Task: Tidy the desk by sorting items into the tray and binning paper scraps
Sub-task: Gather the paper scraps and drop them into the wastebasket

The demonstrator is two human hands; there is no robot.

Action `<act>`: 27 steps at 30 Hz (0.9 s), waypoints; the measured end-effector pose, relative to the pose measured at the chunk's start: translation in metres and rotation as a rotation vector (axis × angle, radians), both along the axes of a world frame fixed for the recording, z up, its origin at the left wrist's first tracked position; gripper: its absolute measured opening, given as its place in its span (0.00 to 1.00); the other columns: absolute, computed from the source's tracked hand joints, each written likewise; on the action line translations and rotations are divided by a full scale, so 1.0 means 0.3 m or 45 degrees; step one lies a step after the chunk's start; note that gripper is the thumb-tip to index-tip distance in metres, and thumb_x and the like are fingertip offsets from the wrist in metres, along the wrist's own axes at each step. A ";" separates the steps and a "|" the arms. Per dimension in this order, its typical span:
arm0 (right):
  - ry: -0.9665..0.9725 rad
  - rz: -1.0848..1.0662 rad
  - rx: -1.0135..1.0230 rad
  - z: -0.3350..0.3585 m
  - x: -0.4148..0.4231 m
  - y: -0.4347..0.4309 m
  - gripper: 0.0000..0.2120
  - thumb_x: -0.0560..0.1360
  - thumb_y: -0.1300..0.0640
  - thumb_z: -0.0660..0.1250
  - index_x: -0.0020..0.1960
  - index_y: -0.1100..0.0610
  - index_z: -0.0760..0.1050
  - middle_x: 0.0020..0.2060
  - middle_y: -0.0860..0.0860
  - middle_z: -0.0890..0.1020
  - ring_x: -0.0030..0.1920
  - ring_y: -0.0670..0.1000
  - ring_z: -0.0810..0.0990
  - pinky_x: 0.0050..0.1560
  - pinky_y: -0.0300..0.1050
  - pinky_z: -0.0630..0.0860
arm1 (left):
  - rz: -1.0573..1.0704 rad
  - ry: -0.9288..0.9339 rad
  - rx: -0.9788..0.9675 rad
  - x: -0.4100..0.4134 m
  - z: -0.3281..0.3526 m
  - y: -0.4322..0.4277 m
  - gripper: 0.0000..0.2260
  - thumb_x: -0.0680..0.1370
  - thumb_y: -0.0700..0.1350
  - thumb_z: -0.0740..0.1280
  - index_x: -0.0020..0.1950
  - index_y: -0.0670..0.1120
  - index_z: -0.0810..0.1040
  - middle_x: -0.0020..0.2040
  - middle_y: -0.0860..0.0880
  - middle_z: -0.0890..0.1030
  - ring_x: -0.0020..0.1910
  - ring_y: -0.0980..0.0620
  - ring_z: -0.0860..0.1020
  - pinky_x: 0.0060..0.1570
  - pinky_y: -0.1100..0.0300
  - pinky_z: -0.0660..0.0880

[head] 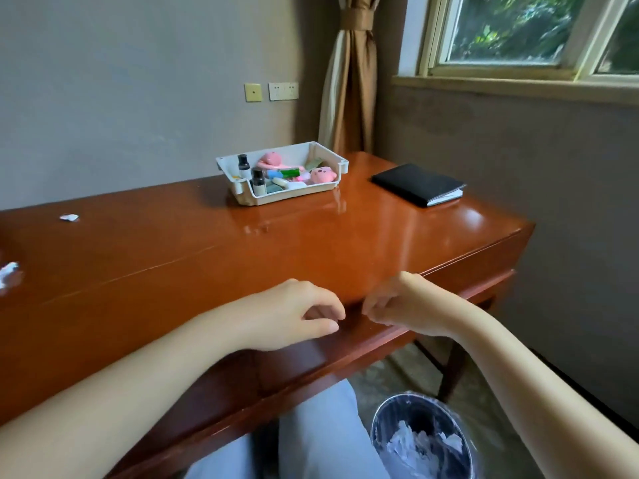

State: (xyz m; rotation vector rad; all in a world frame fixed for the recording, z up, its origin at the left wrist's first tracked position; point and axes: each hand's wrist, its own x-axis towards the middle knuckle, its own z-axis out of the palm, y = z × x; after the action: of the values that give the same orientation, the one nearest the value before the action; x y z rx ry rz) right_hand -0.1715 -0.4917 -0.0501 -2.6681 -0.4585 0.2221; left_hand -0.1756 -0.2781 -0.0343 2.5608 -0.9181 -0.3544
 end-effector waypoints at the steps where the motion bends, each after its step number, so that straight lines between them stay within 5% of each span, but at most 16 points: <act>1: -0.022 0.038 0.014 0.028 0.004 0.040 0.08 0.73 0.59 0.66 0.47 0.51 0.82 0.40 0.44 0.83 0.41 0.42 0.81 0.48 0.39 0.80 | 0.033 -0.024 0.000 -0.006 0.022 0.044 0.10 0.79 0.49 0.63 0.59 0.54 0.77 0.54 0.59 0.80 0.51 0.65 0.76 0.53 0.69 0.72; 6: -0.110 0.198 0.084 0.117 0.052 0.252 0.07 0.73 0.59 0.66 0.46 0.53 0.82 0.37 0.43 0.81 0.36 0.39 0.77 0.41 0.30 0.74 | 0.231 -0.114 0.047 -0.037 0.084 0.259 0.11 0.79 0.50 0.62 0.60 0.56 0.77 0.54 0.61 0.79 0.53 0.65 0.76 0.56 0.66 0.74; 11: -0.117 0.353 0.108 0.131 0.109 0.500 0.08 0.73 0.58 0.67 0.51 0.54 0.82 0.46 0.49 0.85 0.41 0.42 0.77 0.34 0.24 0.70 | 0.462 -0.170 0.064 -0.071 0.075 0.475 0.14 0.79 0.49 0.61 0.64 0.56 0.74 0.58 0.60 0.77 0.55 0.64 0.75 0.56 0.65 0.75; 17: -0.041 0.544 0.073 0.111 0.167 0.810 0.12 0.74 0.56 0.68 0.57 0.54 0.80 0.54 0.51 0.82 0.50 0.48 0.79 0.51 0.40 0.76 | 0.711 -0.158 0.100 -0.153 0.017 0.739 0.16 0.80 0.48 0.60 0.68 0.57 0.69 0.68 0.59 0.70 0.66 0.61 0.68 0.67 0.60 0.68; 27: -0.009 0.647 0.201 0.003 0.192 1.191 0.16 0.76 0.54 0.66 0.62 0.57 0.75 0.59 0.54 0.79 0.58 0.54 0.77 0.52 0.39 0.70 | 1.408 -0.382 0.083 -0.245 -0.107 1.163 0.25 0.79 0.53 0.60 0.75 0.53 0.59 0.77 0.52 0.56 0.76 0.49 0.53 0.73 0.46 0.55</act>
State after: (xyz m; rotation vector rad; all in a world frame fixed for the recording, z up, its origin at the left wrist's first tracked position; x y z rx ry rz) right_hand -0.1138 -0.1345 -0.0491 -2.3560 -1.1042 0.3090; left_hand -0.2491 0.0708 -0.0663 2.7582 0.5118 0.3347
